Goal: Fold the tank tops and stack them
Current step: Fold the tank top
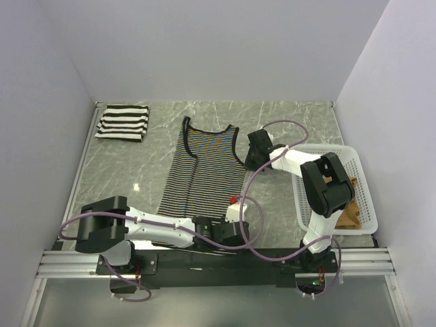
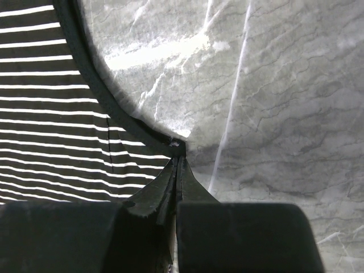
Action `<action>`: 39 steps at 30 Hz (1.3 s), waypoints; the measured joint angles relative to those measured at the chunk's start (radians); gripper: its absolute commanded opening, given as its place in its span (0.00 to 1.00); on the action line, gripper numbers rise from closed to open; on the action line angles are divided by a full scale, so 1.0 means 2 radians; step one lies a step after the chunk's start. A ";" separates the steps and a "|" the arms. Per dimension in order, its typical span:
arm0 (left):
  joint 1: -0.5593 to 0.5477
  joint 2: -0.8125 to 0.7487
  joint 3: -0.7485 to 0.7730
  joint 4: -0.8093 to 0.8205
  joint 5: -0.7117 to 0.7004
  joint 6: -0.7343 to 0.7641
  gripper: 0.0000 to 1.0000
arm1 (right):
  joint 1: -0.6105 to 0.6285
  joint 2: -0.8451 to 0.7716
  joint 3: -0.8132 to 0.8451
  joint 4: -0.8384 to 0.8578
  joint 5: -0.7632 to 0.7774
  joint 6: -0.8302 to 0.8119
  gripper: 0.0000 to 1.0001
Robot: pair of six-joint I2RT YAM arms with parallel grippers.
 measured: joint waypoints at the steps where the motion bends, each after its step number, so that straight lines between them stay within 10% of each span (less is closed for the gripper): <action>1: -0.005 0.006 0.005 -0.004 -0.005 -0.001 0.48 | -0.001 0.000 0.000 0.000 -0.001 0.000 0.00; 14: -0.034 0.063 0.048 -0.047 -0.033 -0.014 0.38 | -0.011 0.000 0.000 0.000 -0.005 0.000 0.00; 26: -0.044 0.079 0.072 -0.072 -0.058 -0.014 0.01 | -0.030 -0.014 -0.010 0.002 -0.010 0.000 0.00; 32: -0.044 0.079 0.076 -0.073 -0.060 -0.010 0.02 | -0.045 -0.033 -0.025 0.002 -0.010 -0.002 0.00; 36: -0.045 0.079 0.086 -0.073 -0.060 -0.005 0.35 | -0.051 -0.044 -0.034 0.003 -0.010 -0.002 0.00; 39: -0.048 0.080 0.096 -0.071 -0.060 0.000 0.38 | -0.052 -0.045 -0.035 0.003 -0.010 -0.002 0.00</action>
